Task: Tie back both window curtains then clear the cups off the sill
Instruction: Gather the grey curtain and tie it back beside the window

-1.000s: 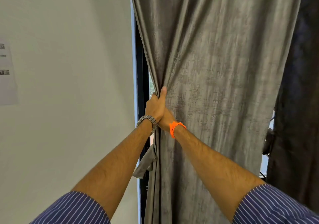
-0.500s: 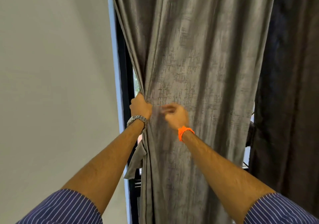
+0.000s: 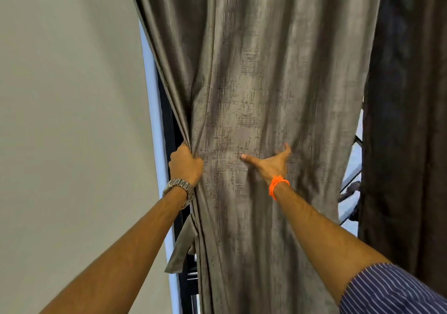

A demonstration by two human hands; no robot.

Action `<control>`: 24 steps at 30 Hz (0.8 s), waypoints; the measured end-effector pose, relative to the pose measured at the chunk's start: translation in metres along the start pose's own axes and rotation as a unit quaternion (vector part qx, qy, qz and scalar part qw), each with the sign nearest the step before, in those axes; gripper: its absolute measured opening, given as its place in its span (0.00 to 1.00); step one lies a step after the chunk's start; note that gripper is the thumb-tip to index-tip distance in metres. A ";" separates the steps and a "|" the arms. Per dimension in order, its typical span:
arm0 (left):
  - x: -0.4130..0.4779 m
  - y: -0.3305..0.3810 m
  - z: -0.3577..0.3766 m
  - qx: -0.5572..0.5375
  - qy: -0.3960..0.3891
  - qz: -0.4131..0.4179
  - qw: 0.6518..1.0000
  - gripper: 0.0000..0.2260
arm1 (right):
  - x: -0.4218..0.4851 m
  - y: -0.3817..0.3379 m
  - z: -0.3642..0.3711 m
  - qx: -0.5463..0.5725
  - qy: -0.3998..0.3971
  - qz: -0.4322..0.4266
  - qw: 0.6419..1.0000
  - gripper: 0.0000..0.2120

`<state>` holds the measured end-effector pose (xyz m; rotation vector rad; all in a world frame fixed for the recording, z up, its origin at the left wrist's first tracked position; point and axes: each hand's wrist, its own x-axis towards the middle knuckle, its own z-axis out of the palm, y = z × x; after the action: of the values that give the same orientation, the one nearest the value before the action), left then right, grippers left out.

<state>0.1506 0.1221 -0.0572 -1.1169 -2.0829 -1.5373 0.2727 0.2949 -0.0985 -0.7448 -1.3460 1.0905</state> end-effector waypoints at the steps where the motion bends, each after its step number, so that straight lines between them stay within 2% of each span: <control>1: 0.000 0.000 0.001 0.000 0.001 -0.001 1.000 0.08 | 0.003 0.001 0.004 -0.002 0.002 0.007 1.000 0.68; 4: -0.001 0.000 0.002 0.001 0.010 0.000 1.000 0.14 | 0.019 0.013 0.009 -0.012 0.014 0.008 1.000 0.67; 6: -0.002 0.000 0.000 0.003 0.015 -0.001 1.000 0.17 | 0.015 0.010 0.009 -0.053 0.036 -0.008 0.998 0.54; 8: -0.003 -0.003 -0.003 0.024 0.025 -0.002 0.999 0.16 | 0.007 0.003 0.003 -0.098 0.116 -0.034 0.988 0.45; 11: -0.001 -0.011 -0.005 0.050 0.038 0.010 0.998 0.10 | 0.005 0.003 -0.018 -0.142 0.232 -0.059 0.960 0.48; 13: 0.000 -0.012 -0.004 0.056 0.040 0.013 0.998 0.09 | 0.011 0.010 -0.030 -0.155 0.251 -0.066 0.953 0.55; 16: -0.002 -0.006 -0.001 0.052 0.039 -0.003 0.998 0.12 | 0.017 0.014 -0.038 -0.092 0.165 -0.055 0.980 0.63; 20: -0.008 0.003 0.003 0.040 0.045 -0.007 0.998 0.12 | 0.017 0.005 -0.027 -0.007 -0.002 -0.017 1.000 0.64; 22: -0.009 0.006 0.002 0.043 0.049 0.001 0.998 0.15 | 0.016 -0.002 -0.020 0.011 -0.045 -0.026 0.999 0.55; 24: -0.010 0.008 0.002 0.049 0.050 0.007 0.998 0.17 | 0.012 -0.008 -0.012 0.009 -0.011 -0.050 0.999 0.36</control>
<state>0.1630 0.1210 -0.0594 -0.9963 -2.0567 -1.4367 0.2843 0.3053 -0.0880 -0.6458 -1.3766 1.0326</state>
